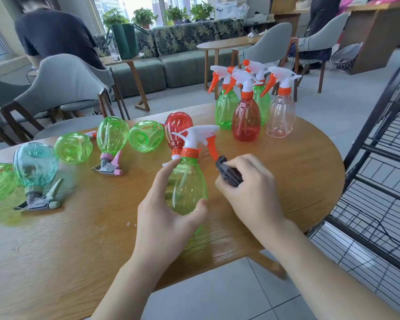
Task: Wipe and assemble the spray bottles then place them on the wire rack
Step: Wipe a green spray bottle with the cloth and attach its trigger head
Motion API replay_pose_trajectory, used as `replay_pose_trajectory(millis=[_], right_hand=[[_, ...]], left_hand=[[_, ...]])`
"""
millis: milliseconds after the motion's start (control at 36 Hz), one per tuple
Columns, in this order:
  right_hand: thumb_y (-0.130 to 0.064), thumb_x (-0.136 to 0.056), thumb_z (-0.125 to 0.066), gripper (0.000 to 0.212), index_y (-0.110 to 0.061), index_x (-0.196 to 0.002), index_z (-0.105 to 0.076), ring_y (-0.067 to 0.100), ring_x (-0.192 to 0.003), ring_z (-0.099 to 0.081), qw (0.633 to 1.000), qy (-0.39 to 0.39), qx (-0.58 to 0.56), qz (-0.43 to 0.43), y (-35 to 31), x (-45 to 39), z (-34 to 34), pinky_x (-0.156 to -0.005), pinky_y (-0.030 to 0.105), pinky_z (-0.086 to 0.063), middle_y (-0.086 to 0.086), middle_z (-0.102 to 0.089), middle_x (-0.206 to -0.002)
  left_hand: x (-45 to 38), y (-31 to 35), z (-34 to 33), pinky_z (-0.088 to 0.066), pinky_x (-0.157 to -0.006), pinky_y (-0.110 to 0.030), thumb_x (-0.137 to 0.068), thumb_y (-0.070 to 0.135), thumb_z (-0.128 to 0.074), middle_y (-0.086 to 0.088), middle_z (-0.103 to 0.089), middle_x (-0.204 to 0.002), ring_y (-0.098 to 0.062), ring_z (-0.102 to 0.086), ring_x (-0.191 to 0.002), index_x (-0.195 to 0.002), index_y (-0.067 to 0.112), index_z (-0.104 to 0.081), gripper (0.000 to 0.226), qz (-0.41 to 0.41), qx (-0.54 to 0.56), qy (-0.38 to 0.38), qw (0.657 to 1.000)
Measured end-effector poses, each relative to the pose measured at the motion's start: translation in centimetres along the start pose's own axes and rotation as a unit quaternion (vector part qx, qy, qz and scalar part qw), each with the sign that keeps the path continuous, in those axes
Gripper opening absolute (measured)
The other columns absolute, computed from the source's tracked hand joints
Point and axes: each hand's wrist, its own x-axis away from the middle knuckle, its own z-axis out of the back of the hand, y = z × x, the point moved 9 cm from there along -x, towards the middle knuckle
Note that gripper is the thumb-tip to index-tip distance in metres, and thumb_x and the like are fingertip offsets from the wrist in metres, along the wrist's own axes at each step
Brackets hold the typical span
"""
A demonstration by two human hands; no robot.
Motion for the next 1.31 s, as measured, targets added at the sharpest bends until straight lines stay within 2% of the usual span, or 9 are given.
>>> replay_pose_trajectory(millis=[194, 333, 417, 667, 778, 861, 1000, 1194, 1306], right_hand=[[-0.02, -0.101, -0.064, 0.008, -0.015, -0.102, -0.069, 0.003, -0.072, -0.063, 0.969, 0.034, -0.161, -0.185, 2.8, -1.3, 1.8, -0.059, 0.017, -0.046, -0.01, -0.067, -0.078], [-0.021, -0.106, -0.056, 0.015, -0.023, -0.1, -0.069, 0.019, -0.081, -0.068, 0.938, 0.02, -0.248, -0.241, 2.7, -2.0, 0.7, -0.07, 0.034, -0.053, 0.007, -0.073, -0.087], [-0.02, -0.107, -0.055, 0.023, -0.011, -0.092, -0.069, 0.031, -0.069, -0.057, 0.919, 0.026, -0.289, -0.269, 2.4, -2.0, 0.1, -0.06, 0.037, -0.042, 0.029, -0.066, -0.089], [-0.013, -0.103, -0.055, 0.031, -0.017, -0.129, -0.071, 0.023, -0.08, -0.067, 0.96, -0.041, -0.187, -0.204, 0.6, -0.5, -0.4, -0.067, 0.043, -0.054, 0.0, -0.077, -0.091], [-0.016, -0.105, -0.054, 0.035, -0.011, -0.137, -0.066, 0.005, -0.09, -0.068, 0.969, -0.027, -0.157, -0.189, 1.0, -1.1, 0.3, -0.072, 0.023, -0.056, -0.008, -0.074, -0.101], [-0.014, -0.104, -0.055, 0.034, -0.011, -0.136, -0.066, 0.004, -0.088, -0.068, 0.971, -0.026, -0.157, -0.178, 0.5, -1.3, 0.3, -0.071, 0.019, -0.056, -0.005, -0.075, -0.102], [-0.006, -0.095, -0.058, 0.02, -0.002, -0.107, -0.074, 0.027, -0.057, -0.057, 0.981, -0.117, -0.069, -0.142, 0.6, -0.6, -1.2, -0.051, 0.039, -0.043, 0.013, -0.067, -0.066], [-0.005, -0.102, -0.055, 0.03, -0.002, -0.13, -0.067, -0.012, -0.061, -0.054, 0.991, -0.031, -0.023, -0.13, 0.4, -2.7, 2.1, -0.053, 0.004, -0.036, -0.016, -0.048, -0.067], [-0.01, -0.107, -0.048, 0.034, -0.008, -0.138, -0.061, -0.005, -0.066, -0.055, 0.99, -0.042, -0.024, -0.132, 0.5, -4.2, 2.8, -0.059, 0.001, -0.038, -0.007, -0.06, -0.086]], left_hand=[[-0.2, -0.1, 0.1, -0.049, -0.089, -0.014, -0.068, 0.037, -0.08, 0.03, -0.067, -0.116, 0.002, -0.063, -0.112, -0.139, 0.054, -0.05, 0.079, 0.004, -0.002, -0.03, 1.0], [0.0, 0.7, -0.7, -0.042, -0.087, -0.005, -0.07, 0.035, -0.083, 0.036, -0.062, -0.118, 0.007, -0.06, -0.112, -0.139, 0.054, -0.049, 0.079, -0.018, -0.022, -0.044, 0.999], [0.0, 0.8, -0.8, -0.041, -0.086, -0.003, -0.072, 0.024, -0.087, 0.038, -0.061, -0.118, 0.009, -0.059, -0.113, -0.139, 0.053, -0.048, 0.082, -0.019, -0.02, -0.041, 0.999], [-0.1, 0.4, -0.6, -0.045, -0.082, -0.007, -0.07, 0.034, -0.079, 0.024, -0.069, -0.112, -0.002, -0.066, -0.105, -0.14, 0.049, -0.049, 0.078, -0.013, 0.001, -0.034, 0.999], [-0.2, 0.4, -0.9, -0.044, -0.091, -0.009, -0.07, 0.037, -0.079, 0.03, -0.064, -0.12, 0.002, -0.06, -0.116, -0.142, 0.051, -0.046, 0.081, -0.02, -0.014, -0.043, 0.999], [-0.3, 0.4, -1.1, -0.044, -0.09, -0.009, -0.073, 0.033, -0.084, 0.027, -0.063, -0.121, 0.002, -0.06, -0.117, -0.142, 0.05, -0.046, 0.081, -0.018, -0.017, -0.035, 0.999], [-0.8, -0.4, 0.1, -0.041, -0.091, -0.004, -0.073, 0.034, -0.083, 0.028, -0.061, -0.125, 0.01, -0.055, -0.117, -0.143, 0.048, -0.047, 0.081, -0.01, -0.017, -0.007, 1.0], [-1.2, -0.2, 0.5, -0.04, -0.091, -0.009, -0.065, 0.043, -0.076, 0.019, -0.061, -0.124, 0.002, -0.056, -0.112, -0.147, 0.051, -0.043, 0.09, -0.035, -0.093, -0.038, 0.994], [-0.9, 0.8, 0.0, -0.05, -0.086, -0.028, -0.061, 0.053, -0.067, 0.019, -0.057, -0.13, -0.007, -0.057, -0.109, -0.146, 0.057, -0.037, 0.09, -0.07, -0.146, -0.056, 0.985]])
